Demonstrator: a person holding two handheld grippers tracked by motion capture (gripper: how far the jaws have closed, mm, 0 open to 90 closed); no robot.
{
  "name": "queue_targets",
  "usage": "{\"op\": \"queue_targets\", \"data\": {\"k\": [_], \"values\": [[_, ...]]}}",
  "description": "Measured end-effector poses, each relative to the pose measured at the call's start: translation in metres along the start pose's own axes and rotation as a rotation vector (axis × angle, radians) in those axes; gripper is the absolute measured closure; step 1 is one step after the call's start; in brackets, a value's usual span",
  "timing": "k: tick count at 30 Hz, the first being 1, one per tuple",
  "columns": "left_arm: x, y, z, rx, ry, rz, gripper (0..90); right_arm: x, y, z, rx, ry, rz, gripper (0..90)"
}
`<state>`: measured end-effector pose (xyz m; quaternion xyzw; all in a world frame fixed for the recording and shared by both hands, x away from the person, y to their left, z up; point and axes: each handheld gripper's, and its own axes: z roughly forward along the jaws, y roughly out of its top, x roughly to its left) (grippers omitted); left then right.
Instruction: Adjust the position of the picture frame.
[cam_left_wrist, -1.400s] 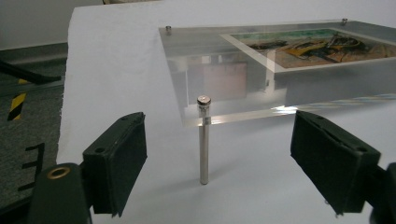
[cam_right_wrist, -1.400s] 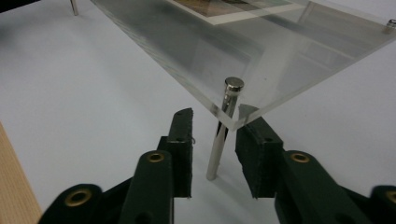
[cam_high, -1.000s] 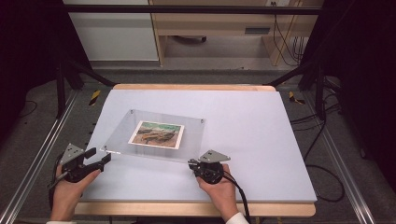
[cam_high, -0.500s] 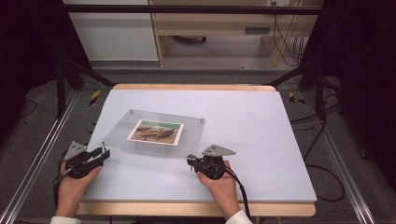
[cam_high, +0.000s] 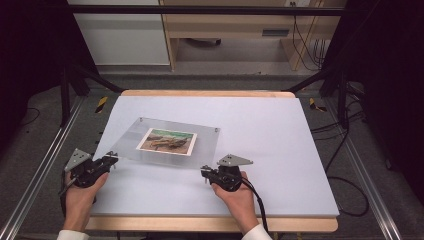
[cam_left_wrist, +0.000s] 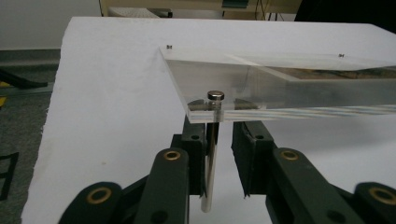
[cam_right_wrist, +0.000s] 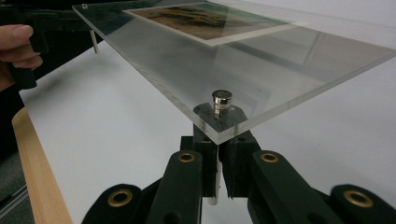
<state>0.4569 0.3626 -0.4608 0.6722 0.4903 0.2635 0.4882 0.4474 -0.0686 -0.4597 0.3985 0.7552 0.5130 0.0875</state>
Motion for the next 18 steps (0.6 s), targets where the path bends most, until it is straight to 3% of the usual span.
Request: {"op": "queue_targets", "data": {"k": [6,7,12,18], "values": [[0.0011,0.002,0.001,-0.013,0.012,-0.007,83.0,-0.0004,0.0006,-0.0005,-0.004,-0.005,-0.009,85.1],[0.0032,0.0021,0.0009,-0.019,0.002,-0.025,83.2,0.0001,0.0002,-0.0003,-0.006,-0.01,-0.011,85.0],[0.0014,0.0028,0.0007,-0.008,0.012,-0.02,83.6,0.0036,-0.0022,0.0004,-0.027,-0.043,-0.024,81.4],[0.0004,0.0047,-0.0014,-0.016,0.006,-0.042,83.5,0.008,-0.0031,0.0046,-0.083,-0.092,-0.021,78.0]]}}
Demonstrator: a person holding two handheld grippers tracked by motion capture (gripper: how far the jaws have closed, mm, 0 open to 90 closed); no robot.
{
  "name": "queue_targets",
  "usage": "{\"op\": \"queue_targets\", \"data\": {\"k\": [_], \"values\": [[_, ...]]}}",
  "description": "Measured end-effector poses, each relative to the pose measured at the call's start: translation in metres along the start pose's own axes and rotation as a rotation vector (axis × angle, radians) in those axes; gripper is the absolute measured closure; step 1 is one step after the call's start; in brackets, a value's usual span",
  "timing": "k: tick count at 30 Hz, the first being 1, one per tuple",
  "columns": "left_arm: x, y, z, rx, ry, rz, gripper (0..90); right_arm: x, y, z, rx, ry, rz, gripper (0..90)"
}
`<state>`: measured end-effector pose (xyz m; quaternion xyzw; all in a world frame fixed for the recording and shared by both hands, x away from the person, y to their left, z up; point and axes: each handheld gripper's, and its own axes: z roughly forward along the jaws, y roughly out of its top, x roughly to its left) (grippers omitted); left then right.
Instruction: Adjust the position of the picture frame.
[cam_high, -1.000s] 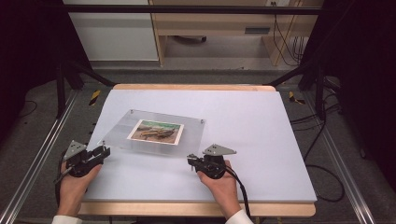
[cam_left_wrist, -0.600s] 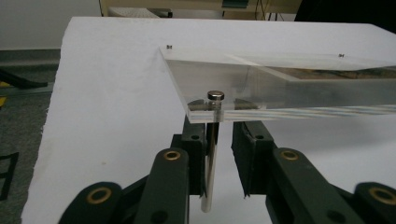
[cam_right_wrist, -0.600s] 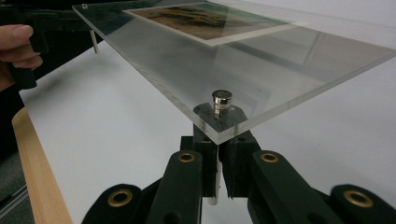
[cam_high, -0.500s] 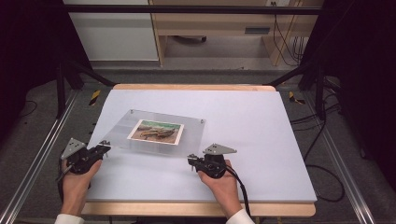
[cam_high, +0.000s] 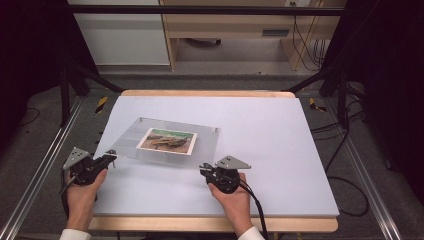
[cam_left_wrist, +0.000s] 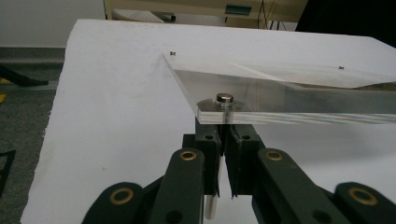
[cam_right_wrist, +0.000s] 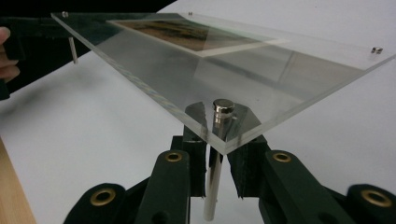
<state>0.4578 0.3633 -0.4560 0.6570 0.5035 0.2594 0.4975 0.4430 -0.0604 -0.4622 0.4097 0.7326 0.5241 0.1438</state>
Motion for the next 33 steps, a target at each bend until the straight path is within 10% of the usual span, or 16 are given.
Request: {"op": "queue_targets", "data": {"k": [22,33], "values": [[-0.005,0.007,0.004,-0.004,-0.014,0.024,84.3,-0.002,0.006,-0.004,-0.035,-0.038,0.035,84.9],[-0.047,0.024,0.0,-0.023,-0.044,0.041,84.5,-0.022,0.026,-0.037,-0.061,-0.09,0.009,83.3]]}}
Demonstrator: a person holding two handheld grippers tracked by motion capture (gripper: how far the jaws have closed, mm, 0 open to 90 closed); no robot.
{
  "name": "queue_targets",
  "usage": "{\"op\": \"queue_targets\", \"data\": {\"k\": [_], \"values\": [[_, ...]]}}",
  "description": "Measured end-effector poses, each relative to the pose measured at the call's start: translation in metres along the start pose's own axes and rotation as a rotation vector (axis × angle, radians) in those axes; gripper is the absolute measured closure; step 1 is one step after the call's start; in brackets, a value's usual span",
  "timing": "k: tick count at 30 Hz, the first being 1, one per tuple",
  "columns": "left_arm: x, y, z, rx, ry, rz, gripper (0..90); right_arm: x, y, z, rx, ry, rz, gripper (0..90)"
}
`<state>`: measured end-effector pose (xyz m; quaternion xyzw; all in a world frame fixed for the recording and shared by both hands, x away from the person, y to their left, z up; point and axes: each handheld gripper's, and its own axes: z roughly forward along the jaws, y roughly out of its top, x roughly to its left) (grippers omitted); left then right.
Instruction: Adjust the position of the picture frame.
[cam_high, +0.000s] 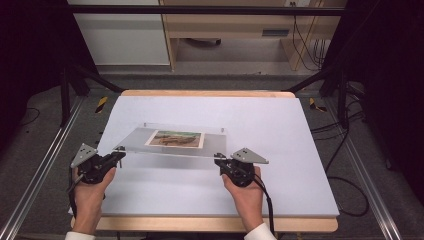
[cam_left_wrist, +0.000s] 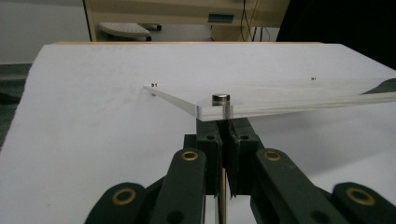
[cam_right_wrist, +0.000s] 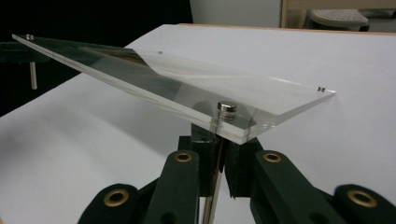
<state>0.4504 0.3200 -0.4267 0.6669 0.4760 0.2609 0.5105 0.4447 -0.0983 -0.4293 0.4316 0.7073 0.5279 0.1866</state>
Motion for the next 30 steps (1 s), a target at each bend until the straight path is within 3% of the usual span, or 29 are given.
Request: {"op": "queue_targets", "data": {"k": [7,11,13,16,22,30], "values": [[-0.027,0.01,0.009,-0.028,-0.004,0.023,84.3,-0.019,0.006,-0.02,-0.002,-0.02,-0.011,82.7],[-0.05,0.018,0.022,-0.048,-0.012,0.04,84.2,-0.039,0.01,-0.035,-0.012,-0.029,-0.019,82.4],[-0.054,0.019,0.026,-0.052,-0.012,0.045,84.2,-0.043,0.011,-0.038,-0.014,-0.036,-0.019,82.4],[-0.067,0.024,0.043,-0.064,-0.025,0.047,84.1,-0.063,0.015,-0.045,-0.015,-0.053,-0.015,82.3],[-0.079,0.027,0.061,-0.074,-0.03,0.057,83.9,-0.087,0.019,-0.048,-0.016,-0.07,-0.011,82.3],[-0.081,0.012,0.065,-0.053,-0.02,0.052,83.5,-0.094,0.012,-0.045,-0.006,-0.074,-0.01,82.5]]}}
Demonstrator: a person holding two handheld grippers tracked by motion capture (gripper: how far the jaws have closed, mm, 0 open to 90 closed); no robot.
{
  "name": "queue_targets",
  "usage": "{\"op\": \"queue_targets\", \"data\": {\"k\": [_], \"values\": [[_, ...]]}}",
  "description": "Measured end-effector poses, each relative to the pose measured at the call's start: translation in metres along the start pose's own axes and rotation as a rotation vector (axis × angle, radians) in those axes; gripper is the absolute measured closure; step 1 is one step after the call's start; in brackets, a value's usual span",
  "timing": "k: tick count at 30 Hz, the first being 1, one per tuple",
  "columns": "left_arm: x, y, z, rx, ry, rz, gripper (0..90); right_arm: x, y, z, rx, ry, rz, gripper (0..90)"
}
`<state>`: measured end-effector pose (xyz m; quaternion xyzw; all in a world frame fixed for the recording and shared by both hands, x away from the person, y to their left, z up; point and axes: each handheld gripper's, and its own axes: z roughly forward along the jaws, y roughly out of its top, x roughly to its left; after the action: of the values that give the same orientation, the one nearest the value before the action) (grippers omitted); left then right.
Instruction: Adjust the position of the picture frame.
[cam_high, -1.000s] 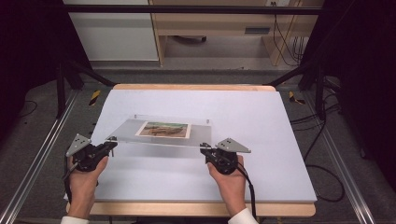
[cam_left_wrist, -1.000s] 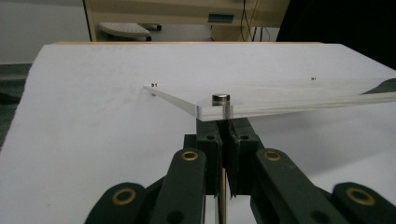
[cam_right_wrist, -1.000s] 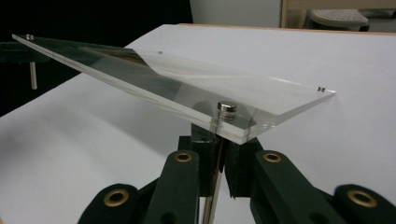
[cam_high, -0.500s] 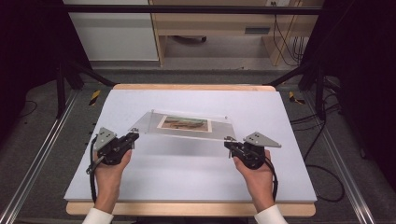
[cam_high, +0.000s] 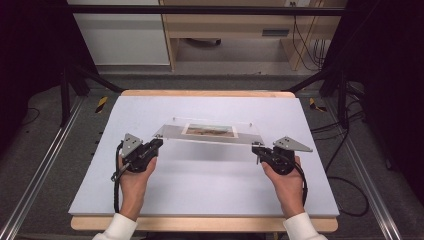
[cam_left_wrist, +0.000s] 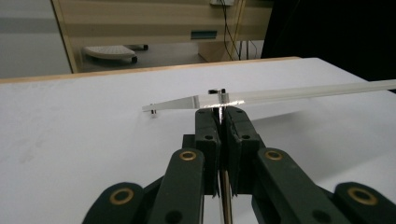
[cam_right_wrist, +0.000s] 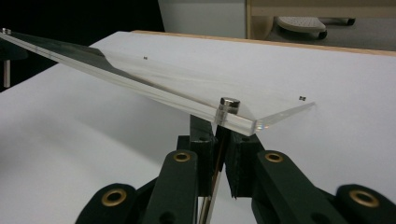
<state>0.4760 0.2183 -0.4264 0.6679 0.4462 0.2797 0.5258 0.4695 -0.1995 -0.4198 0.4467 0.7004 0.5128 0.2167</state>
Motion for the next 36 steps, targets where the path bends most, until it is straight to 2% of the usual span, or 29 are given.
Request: {"op": "queue_targets", "data": {"k": [5,7,14,17,20,36], "values": [[-0.003,-0.005,-0.002,0.014,-0.002,0.007,83.1,0.0,-0.003,-0.001,0.005,-0.012,0.003,83.0],[-0.007,-0.006,-0.004,0.03,0.001,0.026,82.9,-0.002,-0.005,-0.001,0.009,-0.014,0.009,83.2],[-0.008,-0.013,-0.007,0.055,-0.021,0.014,83.0,-0.002,-0.011,-0.002,0.034,-0.022,0.001,83.5],[-0.009,-0.013,-0.008,0.062,-0.031,0.024,82.9,-0.003,-0.013,-0.002,0.032,-0.022,0.013,83.7],[-0.008,-0.015,-0.009,0.065,-0.04,0.006,83.1,-0.002,-0.015,-0.002,0.033,-0.022,0.018,83.9],[-0.008,-0.017,-0.01,0.079,-0.046,0.01,83.2,-0.003,-0.02,-0.002,0.032,-0.02,0.029,84.3]]}}
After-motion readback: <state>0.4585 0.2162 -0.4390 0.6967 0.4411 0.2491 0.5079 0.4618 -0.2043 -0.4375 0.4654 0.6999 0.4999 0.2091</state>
